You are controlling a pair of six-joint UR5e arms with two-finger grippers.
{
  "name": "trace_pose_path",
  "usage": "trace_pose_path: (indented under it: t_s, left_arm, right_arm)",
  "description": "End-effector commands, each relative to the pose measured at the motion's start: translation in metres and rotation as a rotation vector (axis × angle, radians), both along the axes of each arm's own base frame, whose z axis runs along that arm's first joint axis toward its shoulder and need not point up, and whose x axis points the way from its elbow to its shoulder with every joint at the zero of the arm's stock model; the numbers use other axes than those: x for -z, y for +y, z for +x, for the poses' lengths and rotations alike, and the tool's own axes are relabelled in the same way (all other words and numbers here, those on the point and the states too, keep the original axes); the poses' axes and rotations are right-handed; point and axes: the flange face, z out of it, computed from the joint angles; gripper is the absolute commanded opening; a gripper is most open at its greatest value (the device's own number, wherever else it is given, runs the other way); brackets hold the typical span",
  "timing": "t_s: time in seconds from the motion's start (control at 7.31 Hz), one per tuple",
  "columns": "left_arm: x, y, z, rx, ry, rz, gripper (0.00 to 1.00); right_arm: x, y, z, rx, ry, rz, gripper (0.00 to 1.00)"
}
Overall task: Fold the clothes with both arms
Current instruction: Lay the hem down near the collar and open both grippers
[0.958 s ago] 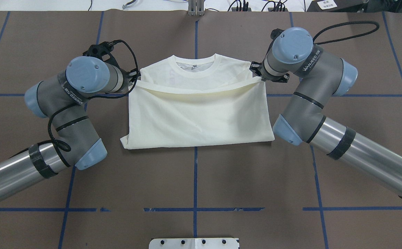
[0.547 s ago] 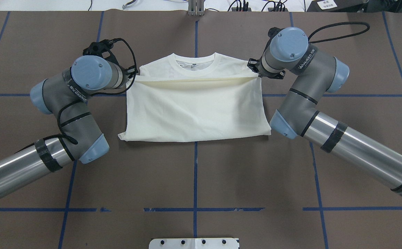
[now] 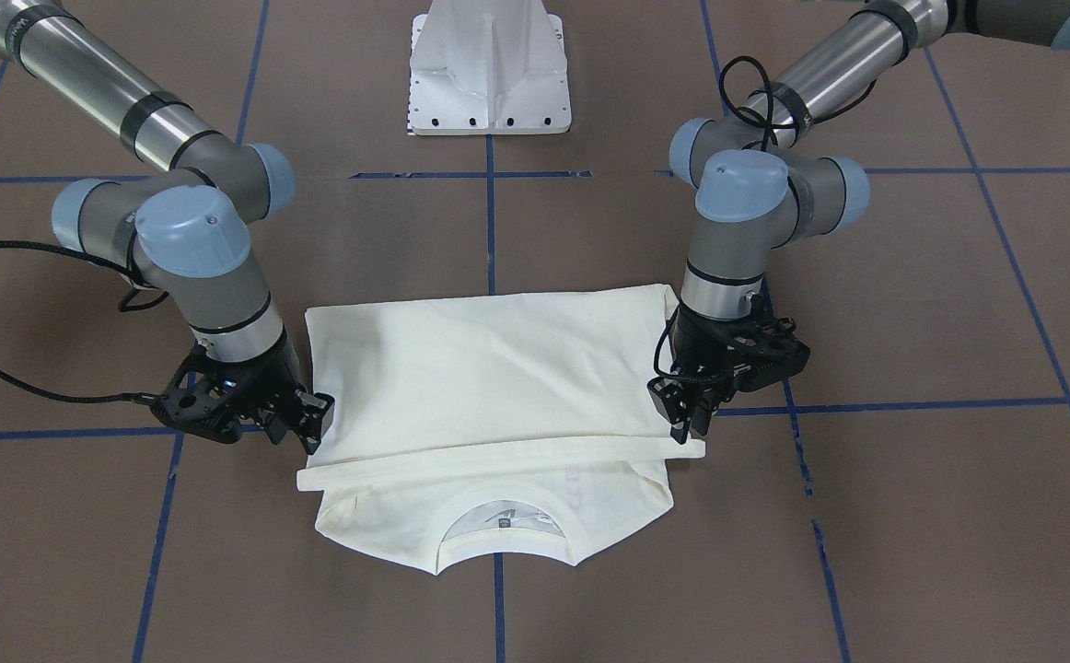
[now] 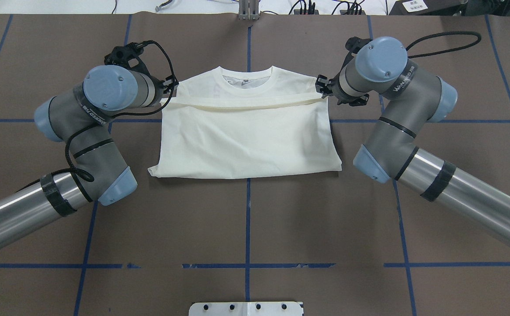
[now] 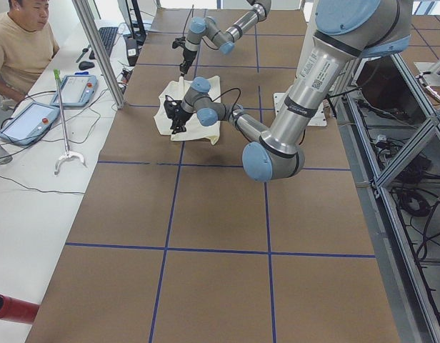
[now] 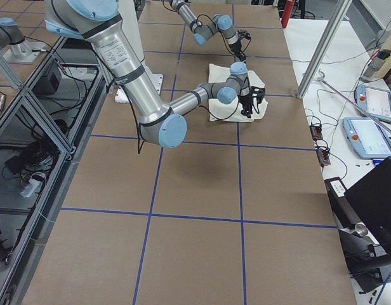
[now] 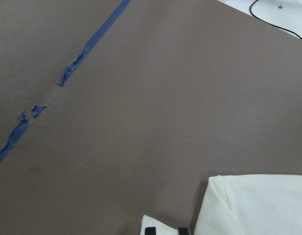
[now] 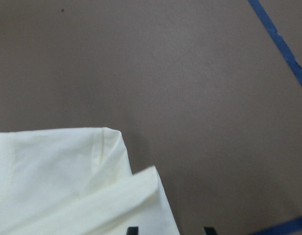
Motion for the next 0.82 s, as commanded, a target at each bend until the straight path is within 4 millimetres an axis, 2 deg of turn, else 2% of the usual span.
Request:
trace_pose_path:
  t_s: [0.0, 0.14, 0.27, 0.55, 0.68]
  left_arm:
    - [0.011, 0.015, -0.031, -0.032, 0.071, 0.016, 0.51]
    - [0.010, 0.022, -0.036, -0.035, 0.083, 0.026, 0.51]
    - [0.009, 0.023, -0.036, -0.034, 0.082, 0.027, 0.51]
    - [0.011, 0.024, -0.036, -0.034, 0.088, 0.035, 0.53]
    - [0.014, 0.026, -0.036, -0.033, 0.091, 0.040, 0.53]
  right_arm:
    - [-0.004, 0.076, 0.030, 0.036, -0.087, -0.052, 0.75]
    - [-0.019, 0.108, 0.009, 0.033, -0.098, -0.121, 0.75]
    - [-0.017, 0.118, 0.001, -0.012, -0.121, -0.169, 0.77]
    - [-0.032, 0.143, -0.019, -0.055, -0.109, -0.228, 0.77]
    - [-0.031, 0.144, -0.020, -0.071, -0.116, -0.246, 0.77]
